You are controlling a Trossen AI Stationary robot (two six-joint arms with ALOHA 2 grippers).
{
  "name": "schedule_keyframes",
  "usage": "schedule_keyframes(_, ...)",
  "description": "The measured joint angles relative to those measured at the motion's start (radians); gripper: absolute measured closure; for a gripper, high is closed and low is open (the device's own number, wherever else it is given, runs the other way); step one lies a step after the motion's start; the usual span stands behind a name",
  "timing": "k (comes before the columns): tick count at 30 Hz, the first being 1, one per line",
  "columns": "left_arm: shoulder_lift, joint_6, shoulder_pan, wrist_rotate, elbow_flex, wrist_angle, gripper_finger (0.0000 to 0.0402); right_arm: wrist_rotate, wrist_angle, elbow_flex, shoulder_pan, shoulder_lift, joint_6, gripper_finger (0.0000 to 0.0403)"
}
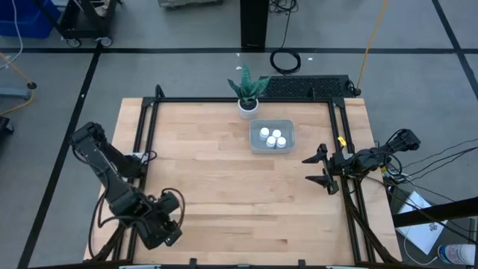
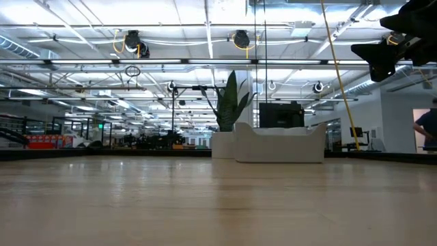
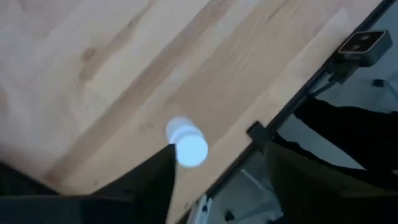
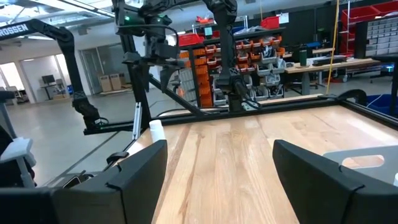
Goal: Pick and place pill bottles into a basket
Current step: Put the white pill bottle into the gray bin
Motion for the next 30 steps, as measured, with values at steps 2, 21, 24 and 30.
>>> schedule_keyframes(2, 0.007, -0.056, -0.024, 0.023, 0.0, -0.002, 0.0122, 0.0, 0.0, 0.0, 0.0, 0.0, 0.0, 0.0119)
schedule_keyframes(21, 0.256, -0.189, -0.079, 0.095, -0.009, 0.088, 0.0018, 0.0, 0.0, 0.0, 0.0, 0.0, 0.0, 0.0119)
schedule_keyframes(24, 0.282, -0.156, -0.079, 0.097, -0.009, 0.092, 0.0018, 0.0, 0.0, 0.0, 0.0, 0.0, 0.0, 0.012)
schedule_keyframes(30, 0.317, -0.111, -0.061, 0.094, -0.015, 0.094, 0.0019, 0.0, 0.0, 0.0, 0.0, 0.0, 0.0, 0.0116)
